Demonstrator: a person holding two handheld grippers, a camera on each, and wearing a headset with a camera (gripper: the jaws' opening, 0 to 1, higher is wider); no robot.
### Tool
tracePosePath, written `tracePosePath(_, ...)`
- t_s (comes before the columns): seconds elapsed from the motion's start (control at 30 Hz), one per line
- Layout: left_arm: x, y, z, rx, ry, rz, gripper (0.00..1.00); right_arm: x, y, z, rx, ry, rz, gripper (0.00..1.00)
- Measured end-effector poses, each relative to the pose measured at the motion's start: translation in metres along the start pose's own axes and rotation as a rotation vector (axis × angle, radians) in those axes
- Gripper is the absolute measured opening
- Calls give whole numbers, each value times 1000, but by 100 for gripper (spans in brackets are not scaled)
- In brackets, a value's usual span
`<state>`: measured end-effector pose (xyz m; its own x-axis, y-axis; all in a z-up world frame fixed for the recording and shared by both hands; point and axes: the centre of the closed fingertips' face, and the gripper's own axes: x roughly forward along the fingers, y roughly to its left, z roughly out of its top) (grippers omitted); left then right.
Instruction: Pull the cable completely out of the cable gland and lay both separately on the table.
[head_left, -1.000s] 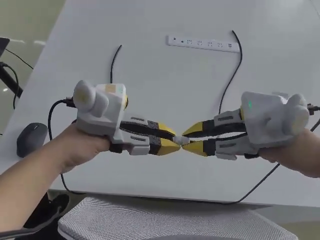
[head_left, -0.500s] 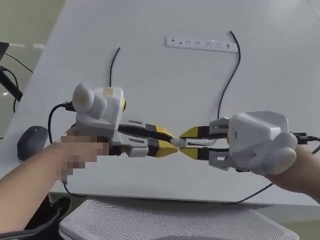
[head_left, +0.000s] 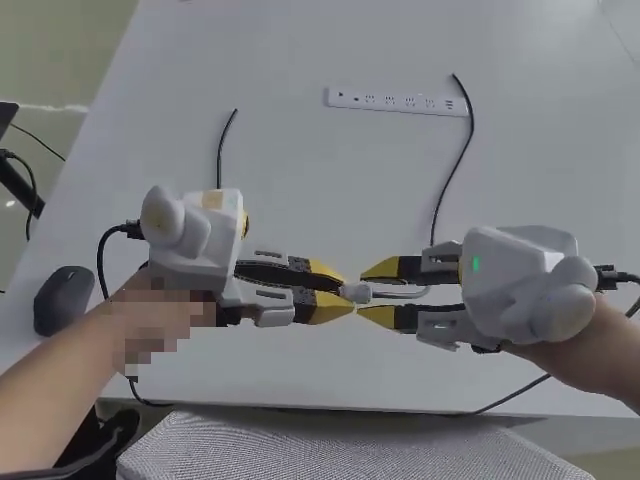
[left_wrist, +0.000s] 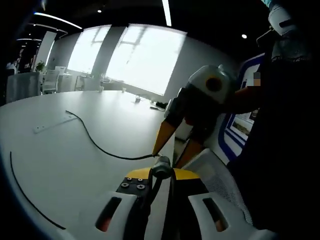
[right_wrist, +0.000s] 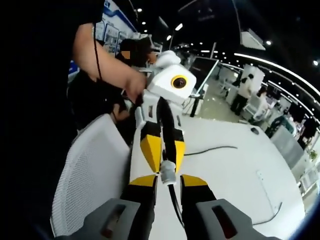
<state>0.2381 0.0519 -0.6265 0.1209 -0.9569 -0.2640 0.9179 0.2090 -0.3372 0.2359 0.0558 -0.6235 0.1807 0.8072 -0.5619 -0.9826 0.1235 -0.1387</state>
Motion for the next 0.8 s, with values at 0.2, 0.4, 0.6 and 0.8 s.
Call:
tracePosePath(0.2, 0, 2, 1, 58, 13, 45, 15, -15, -12, -14, 133, 34, -100, 19)
tracePosePath(0.4, 2, -2, 5, 94, 26, 71, 15, -16, -13, -32, 78, 120, -209, 17)
tracePosePath(0.6, 5, -2, 8, 130, 41, 94, 15, -16, -17, -27, 21, 121, -284, 14)
tracePosePath(0.8, 6, 0, 11, 137, 36, 97, 15, -16, -18, -22, -21, 116, -292, 10)
